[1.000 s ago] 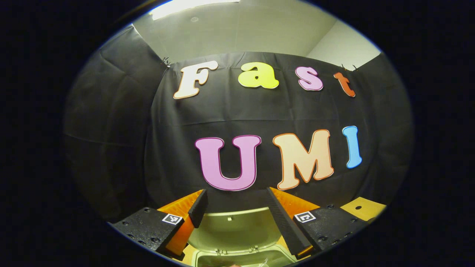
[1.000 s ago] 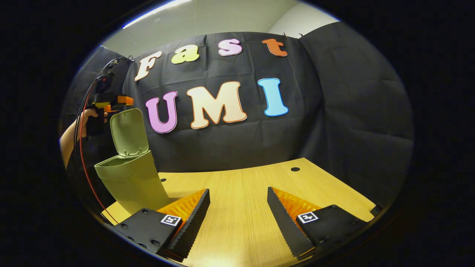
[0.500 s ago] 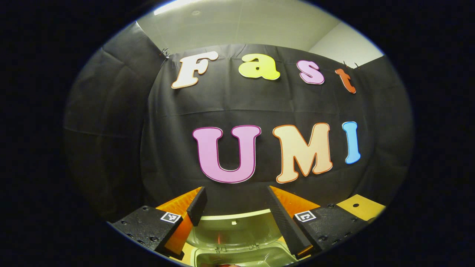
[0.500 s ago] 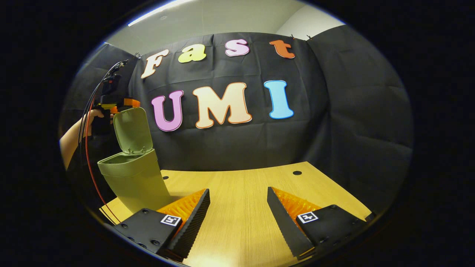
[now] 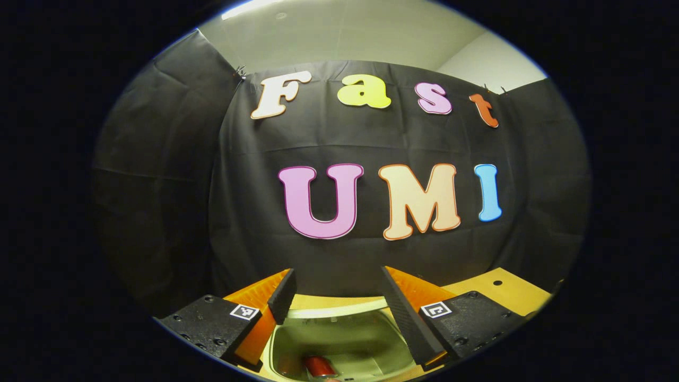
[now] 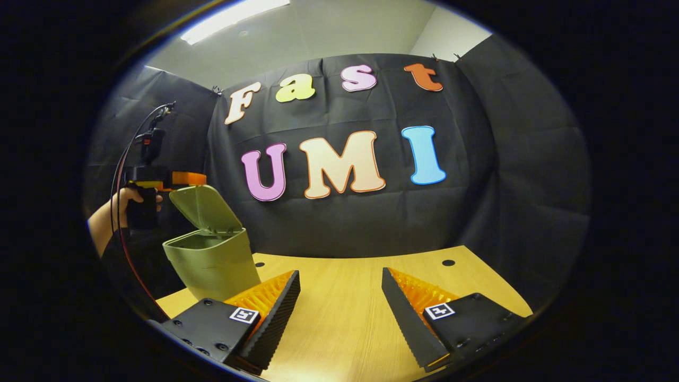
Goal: Press the lid of the desktop garbage bin to open it, pick up the crumpled paper on the desktop and throw it into the bin, then pick up the pop can on the desktop and drop it into the bin, and finally close the garbage bin lid.
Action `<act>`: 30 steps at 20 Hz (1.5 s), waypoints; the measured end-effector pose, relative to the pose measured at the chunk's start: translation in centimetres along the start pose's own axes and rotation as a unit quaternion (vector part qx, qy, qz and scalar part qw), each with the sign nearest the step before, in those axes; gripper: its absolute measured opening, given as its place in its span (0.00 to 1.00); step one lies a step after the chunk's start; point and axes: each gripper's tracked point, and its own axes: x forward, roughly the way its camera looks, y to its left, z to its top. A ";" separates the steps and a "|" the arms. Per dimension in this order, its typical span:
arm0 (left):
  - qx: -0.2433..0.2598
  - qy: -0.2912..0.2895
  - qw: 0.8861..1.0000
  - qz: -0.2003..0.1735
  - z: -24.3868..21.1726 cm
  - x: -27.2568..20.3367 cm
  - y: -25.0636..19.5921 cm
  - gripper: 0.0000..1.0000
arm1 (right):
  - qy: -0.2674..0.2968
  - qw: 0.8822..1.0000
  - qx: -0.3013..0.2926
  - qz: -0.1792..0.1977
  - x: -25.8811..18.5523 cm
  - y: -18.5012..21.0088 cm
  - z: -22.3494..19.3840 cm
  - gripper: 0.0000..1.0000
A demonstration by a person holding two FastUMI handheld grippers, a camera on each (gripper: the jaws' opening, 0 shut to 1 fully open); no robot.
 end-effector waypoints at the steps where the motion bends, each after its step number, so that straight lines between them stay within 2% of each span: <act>1: -0.004 0.007 1.000 0.002 -1.0 -0.7 -0.1 0.95 | 0.000 1.000 0.001 0.004 0.0 0.0 0.0 0.98; 2: -0.007 0.013 1.000 0.005 -1.8 -1.3 -0.1 0.94 | 0.001 1.000 -0.001 0.008 0.0 0.1 0.1 0.94; 3: -0.009 0.015 1.000 0.007 -2.5 -1.8 -0.2 0.96 | 0.000 1.000 -0.003 0.012 -0.1 0.1 0.1 0.94; 4: -0.010 0.014 1.000 0.010 -3.0 -2.1 -0.2 0.92 | 0.000 1.000 -0.003 0.018 -0.1 0.4 0.3 0.94; 5: -0.010 0.012 1.000 0.011 -3.5 -2.5 -0.4 0.94 | -0.004 1.000 0.000 0.024 -0.3 0.7 0.6 0.97; 6: -0.009 0.014 1.000 0.012 -4.0 -2.8 -0.5 0.92 | -0.009 1.000 0.001 0.028 -0.3 0.9 0.9 0.97; 10: -0.017 0.016 1.000 0.018 -5.9 -3.8 -0.9 0.95 | -0.006 0.999 0.001 0.049 -0.5 2.2 0.7 0.97; 12: -0.019 0.017 0.999 0.020 -7.2 -4.3 -1.2 0.94 | -0.001 0.999 -0.008 0.051 -0.7 2.3 0.4 0.97; 13: -0.018 0.020 0.999 0.022 -7.9 -4.4 -1.2 0.94 | 0.000 0.999 -0.012 0.052 -0.8 2.5 0.2 0.94; 14: -0.018 0.026 0.999 0.023 -8.8 -4.5 -1.3 0.95 | 0.002 0.999 -0.014 0.051 -0.8 2.5 0.3 0.97; 18: -0.025 0.064 0.997 0.023 -12.3 -5.0 -1.6 0.95 | 0.001 0.999 -0.013 0.046 -0.6 2.8 0.4 0.97; 19: -0.017 0.048 0.998 0.020 -11.7 -4.9 -1.6 0.95 | 0.003 0.999 -0.015 0.046 -0.6 3.0 0.2 0.94; 20: -0.014 0.053 0.998 0.013 -11.8 -4.9 -2.1 0.94 | 0.005 0.999 -0.017 0.047 -0.5 3.3 -0.1 0.97; 22: -0.015 0.062 0.998 0.012 -12.4 -5.0 -1.9 0.95 | 0.009 0.999 -0.020 0.050 -0.5 3.8 -0.4 0.94; 24: -0.004 0.075 0.997 0.015 -13.0 -4.8 -2.1 0.96 | 0.011 0.998 -0.021 0.051 -0.3 4.3 -0.6 0.98; 25: 0.001 0.071 0.997 0.017 -13.0 -4.9 -2.0 0.96 | 0.010 0.998 -0.021 0.051 -0.3 4.5 -0.7 0.94; 27: -0.040 0.053 0.998 0.014 -13.1 -5.3 -2.0 0.96 | 0.010 0.998 -0.020 0.053 -0.3 4.8 -0.9 0.98; 28: -0.026 0.014 1.000 -0.002 -12.0 -5.4 -2.8 0.96 | 0.010 0.998 -0.018 0.052 -0.2 4.7 -0.9 0.98; 29: -0.012 0.018 1.000 -0.009 -12.4 -5.0 -2.5 0.95 | 0.011 0.998 -0.014 0.053 -0.2 4.7 -0.8 0.98; 30: -0.031 0.037 0.999 -0.005 -13.0 -5.3 -2.3 0.94 | 0.012 0.998 -0.011 0.053 -0.1 4.6 -0.8 0.97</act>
